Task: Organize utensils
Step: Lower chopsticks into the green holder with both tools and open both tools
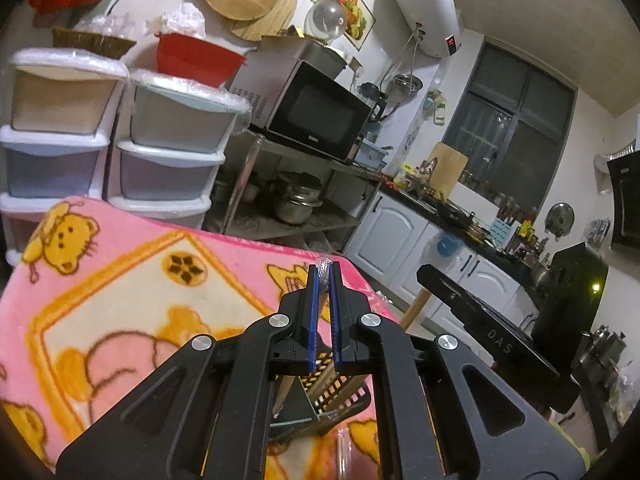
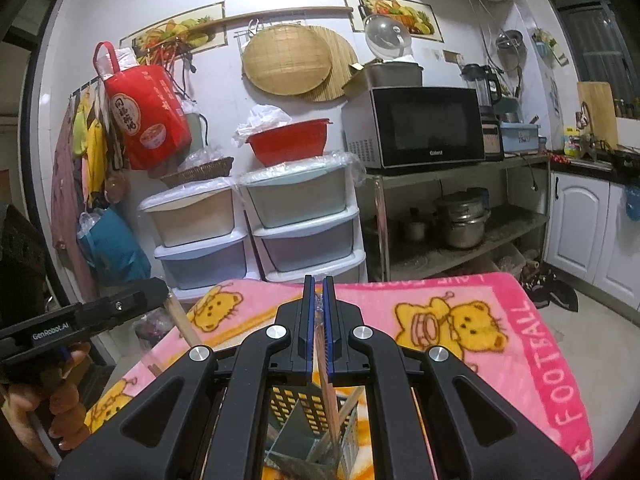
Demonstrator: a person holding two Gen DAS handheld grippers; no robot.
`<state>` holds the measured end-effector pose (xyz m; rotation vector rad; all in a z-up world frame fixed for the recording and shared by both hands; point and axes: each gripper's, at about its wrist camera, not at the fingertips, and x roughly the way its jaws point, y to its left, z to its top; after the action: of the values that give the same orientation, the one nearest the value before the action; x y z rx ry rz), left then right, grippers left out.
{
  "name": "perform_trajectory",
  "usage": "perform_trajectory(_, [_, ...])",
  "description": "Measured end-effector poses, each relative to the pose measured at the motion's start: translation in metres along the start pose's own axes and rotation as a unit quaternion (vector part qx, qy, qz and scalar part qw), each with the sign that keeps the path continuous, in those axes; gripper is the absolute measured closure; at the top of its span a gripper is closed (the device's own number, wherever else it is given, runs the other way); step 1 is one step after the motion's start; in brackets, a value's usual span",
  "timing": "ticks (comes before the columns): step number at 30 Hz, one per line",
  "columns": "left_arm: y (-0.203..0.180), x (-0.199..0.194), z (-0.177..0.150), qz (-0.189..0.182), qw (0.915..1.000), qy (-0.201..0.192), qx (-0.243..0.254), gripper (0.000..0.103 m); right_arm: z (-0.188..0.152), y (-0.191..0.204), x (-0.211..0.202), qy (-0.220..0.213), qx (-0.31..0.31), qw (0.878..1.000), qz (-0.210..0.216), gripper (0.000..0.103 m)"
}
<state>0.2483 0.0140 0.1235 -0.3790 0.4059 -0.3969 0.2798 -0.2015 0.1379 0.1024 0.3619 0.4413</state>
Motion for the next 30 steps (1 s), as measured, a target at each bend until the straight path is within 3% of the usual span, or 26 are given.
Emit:
perform_trajectory(13, [0.012,0.005,-0.011,0.006,0.9996,0.021,-0.017,0.100,-0.021,-0.009,-0.005,0.029,0.018,0.999,-0.011,0.097])
perform_trajectory(18, [0.014,0.003,-0.014,0.011,0.9995,0.025,-0.018,0.100,-0.027,-0.012,-0.010,0.035,0.026,0.999,-0.013,0.090])
perform_trajectory(25, [0.013,-0.007,-0.018,0.010,0.9995,0.023,-0.020,0.081,-0.034,-0.014,-0.021,0.042,0.031,0.999,-0.014,0.075])
perform_trajectory(27, [0.013,-0.012,-0.018,0.012,0.9995,0.022,-0.020,0.080,-0.036,-0.014,-0.023,0.046,0.032,0.998,-0.015,0.074])
perform_trajectory(30, [0.012,-0.021,-0.018,0.010,0.9996,0.018,-0.022,0.070,-0.040,-0.015,-0.026,0.052,0.035,0.998,-0.016,0.072])
